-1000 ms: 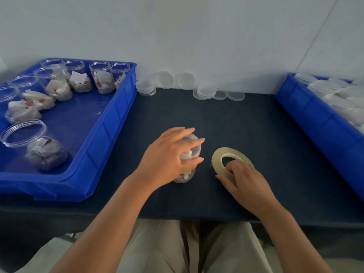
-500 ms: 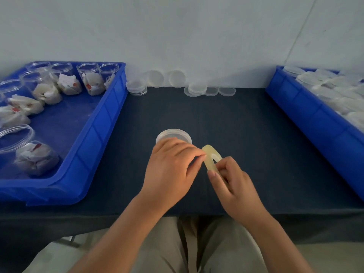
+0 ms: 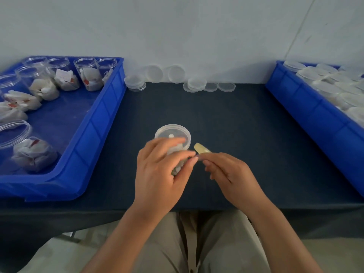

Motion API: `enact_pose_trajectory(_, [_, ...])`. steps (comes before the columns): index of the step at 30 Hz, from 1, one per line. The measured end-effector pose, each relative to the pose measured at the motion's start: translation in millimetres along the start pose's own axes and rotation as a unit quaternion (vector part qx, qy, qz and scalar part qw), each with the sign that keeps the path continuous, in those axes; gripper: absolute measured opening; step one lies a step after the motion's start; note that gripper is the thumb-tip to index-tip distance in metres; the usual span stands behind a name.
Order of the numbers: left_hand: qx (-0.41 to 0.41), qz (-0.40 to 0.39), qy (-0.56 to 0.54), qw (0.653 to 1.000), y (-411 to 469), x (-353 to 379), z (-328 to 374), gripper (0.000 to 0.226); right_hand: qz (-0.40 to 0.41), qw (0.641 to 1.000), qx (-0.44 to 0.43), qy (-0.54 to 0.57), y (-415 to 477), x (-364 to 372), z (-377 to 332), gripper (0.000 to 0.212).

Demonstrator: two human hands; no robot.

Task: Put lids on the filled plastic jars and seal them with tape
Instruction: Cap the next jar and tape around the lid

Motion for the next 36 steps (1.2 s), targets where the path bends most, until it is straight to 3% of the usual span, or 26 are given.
enact_pose_trajectory(3, [-0.131,0.009,-0.102,0.986,-12.2,7.4,-19.1,0.083,-0.025,1.0,0.018,-0.006,5.5,-1.8,-2.0,0.04])
enact_pose_trajectory(6, [-0.257,-0.063,-0.267,0.927,-13.8,23.1,-36.6,0.114,-0.071,0.995,0.059,-0.049,14.0,-1.4,-4.0,0.042])
enact_pose_trajectory(8, [-0.268,-0.069,-0.306,0.911,-7.0,27.4,-48.6,0.101,-0.077,0.993,0.076,-0.057,19.4,-2.0,-4.5,0.038])
enact_pose_trajectory(12, [-0.265,-0.094,-0.286,0.916,5.2,22.6,-64.3,0.066,-0.1,0.988,0.098,-0.065,28.1,-3.6,-6.1,0.032])
enact_pose_trajectory(17, [-0.252,-0.139,-0.287,0.914,15.8,20.1,-60.9,0.09,-0.122,0.984,0.129,-0.022,38.3,-3.4,-11.0,0.031])
enact_pose_trajectory(23, [-0.245,-0.147,-0.274,0.918,16.7,17.8,-54.9,0.064,-0.119,0.979,0.163,-0.013,46.6,-1.4,-15.4,0.027])
enact_pose_trajectory(28, [-0.199,-0.115,-0.187,0.955,15.1,18.6,-50.6,0.1,-0.113,0.979,0.167,-0.031,49.9,2.4,-19.4,0.027])
enact_pose_trajectory(36, [-0.212,-0.075,-0.136,0.965,11.2,21.1,-51.7,0.086,-0.106,0.976,0.178,-0.072,50.1,1.9,-22.9,0.024])
Point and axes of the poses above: each hand's wrist, its own y-axis towards the middle knuckle, its own x-axis out of the palm, z = x × y, the point moved 3 cm from there along y, towards the middle knuckle, and after that the axes turned 7 degrees about -z, right-handed, at the moved point
